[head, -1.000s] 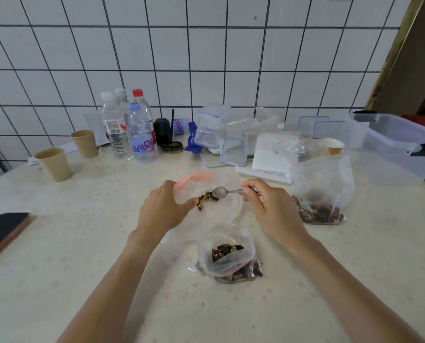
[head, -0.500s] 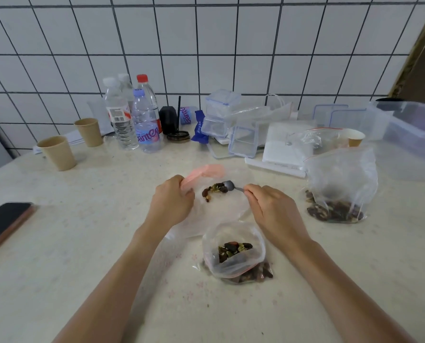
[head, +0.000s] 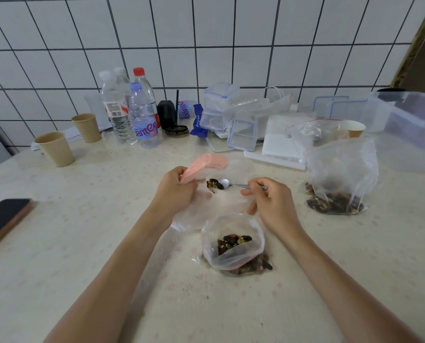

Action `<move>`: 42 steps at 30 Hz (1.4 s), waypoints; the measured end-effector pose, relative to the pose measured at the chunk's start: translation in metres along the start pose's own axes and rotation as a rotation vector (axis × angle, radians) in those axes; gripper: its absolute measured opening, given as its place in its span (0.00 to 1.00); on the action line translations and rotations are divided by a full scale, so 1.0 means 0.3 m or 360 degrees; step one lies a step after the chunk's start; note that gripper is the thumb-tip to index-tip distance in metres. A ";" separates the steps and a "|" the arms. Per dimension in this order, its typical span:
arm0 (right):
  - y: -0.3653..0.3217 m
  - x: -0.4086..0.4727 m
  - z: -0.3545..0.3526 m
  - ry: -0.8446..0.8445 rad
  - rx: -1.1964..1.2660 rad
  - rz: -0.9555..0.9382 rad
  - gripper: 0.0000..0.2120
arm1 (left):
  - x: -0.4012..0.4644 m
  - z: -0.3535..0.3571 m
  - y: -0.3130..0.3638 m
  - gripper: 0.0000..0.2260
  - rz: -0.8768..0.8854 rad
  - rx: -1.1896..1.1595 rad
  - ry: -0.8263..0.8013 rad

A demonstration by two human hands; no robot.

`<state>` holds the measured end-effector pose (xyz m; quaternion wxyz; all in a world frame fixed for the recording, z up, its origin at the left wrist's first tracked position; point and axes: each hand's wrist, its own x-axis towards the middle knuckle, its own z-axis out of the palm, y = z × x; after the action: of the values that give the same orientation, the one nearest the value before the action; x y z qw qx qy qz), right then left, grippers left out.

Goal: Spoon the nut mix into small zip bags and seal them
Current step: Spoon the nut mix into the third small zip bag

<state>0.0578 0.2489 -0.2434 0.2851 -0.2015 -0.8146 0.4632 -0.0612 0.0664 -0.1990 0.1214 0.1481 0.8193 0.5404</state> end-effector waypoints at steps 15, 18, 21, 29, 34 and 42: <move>-0.026 -0.004 0.009 -0.0222 0.0204 0.0173 0.10 | -0.012 -0.006 -0.004 0.13 0.0060 0.0010 -0.0122; -0.027 -0.004 0.010 -0.0222 0.0091 0.0170 0.11 | -0.014 -0.042 0.005 0.15 0.0069 0.0058 -0.0051; -0.031 -0.004 0.005 -0.0266 0.0084 0.0206 0.12 | -0.019 -0.074 0.009 0.17 0.0074 0.0090 0.0033; -0.039 0.003 0.002 -0.0311 -0.0014 0.0247 0.13 | -0.009 -0.064 -0.030 0.07 0.0012 0.0370 0.0192; -0.042 0.017 0.003 -0.0318 -0.0109 0.0187 0.14 | -0.011 -0.027 -0.077 0.24 0.0054 0.1031 0.0246; -0.059 0.061 -0.014 -0.0517 0.0069 0.0360 0.10 | 0.003 -0.014 -0.104 0.12 0.0139 0.1210 0.0346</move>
<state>0.0456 0.2539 -0.2212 0.1004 -0.2082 -0.8119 0.5362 -0.0671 0.0514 -0.2262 -0.0526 0.1591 0.9620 0.2158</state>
